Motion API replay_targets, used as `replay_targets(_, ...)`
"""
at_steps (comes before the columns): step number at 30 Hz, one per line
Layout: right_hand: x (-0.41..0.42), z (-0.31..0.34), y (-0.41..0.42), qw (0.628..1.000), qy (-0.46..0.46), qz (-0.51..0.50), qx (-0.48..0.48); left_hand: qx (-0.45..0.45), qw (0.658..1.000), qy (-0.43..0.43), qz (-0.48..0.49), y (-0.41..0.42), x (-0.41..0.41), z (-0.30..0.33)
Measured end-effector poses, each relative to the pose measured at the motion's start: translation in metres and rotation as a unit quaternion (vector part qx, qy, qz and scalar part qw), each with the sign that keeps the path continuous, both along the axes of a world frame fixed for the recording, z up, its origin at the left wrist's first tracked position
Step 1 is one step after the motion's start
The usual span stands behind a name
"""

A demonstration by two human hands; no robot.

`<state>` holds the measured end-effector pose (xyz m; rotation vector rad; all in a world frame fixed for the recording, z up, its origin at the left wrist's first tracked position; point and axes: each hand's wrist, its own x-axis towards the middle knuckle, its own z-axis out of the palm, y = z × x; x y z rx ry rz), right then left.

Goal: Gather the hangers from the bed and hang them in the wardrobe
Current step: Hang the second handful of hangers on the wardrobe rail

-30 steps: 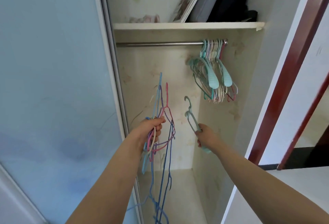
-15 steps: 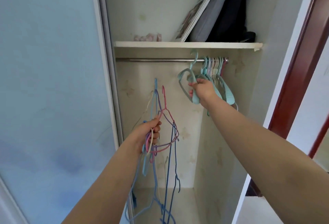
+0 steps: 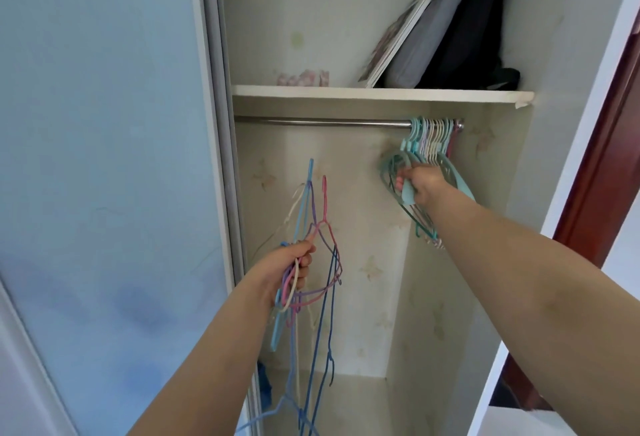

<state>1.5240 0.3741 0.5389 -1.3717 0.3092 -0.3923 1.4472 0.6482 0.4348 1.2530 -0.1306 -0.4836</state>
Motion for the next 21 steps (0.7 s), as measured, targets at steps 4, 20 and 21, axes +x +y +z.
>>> replay_targets(4, -0.003, -0.01, -0.009, 0.999, -0.007, -0.041, -0.019, -0.024, 1.0, -0.006, 0.009, -0.003, 0.0, -0.003)
replay_targets(20, -0.118, -0.216, 0.051, 0.9, 0.358, 0.187, -0.165, -0.132, 0.991, -0.004, 0.008, -0.029, 0.005, -0.037)
replay_targets(21, -0.129, -0.233, 0.06, 0.873, 0.397, 0.244, -0.142, -0.138, 0.99, -0.007, 0.004, -0.029, 0.004, -0.037)
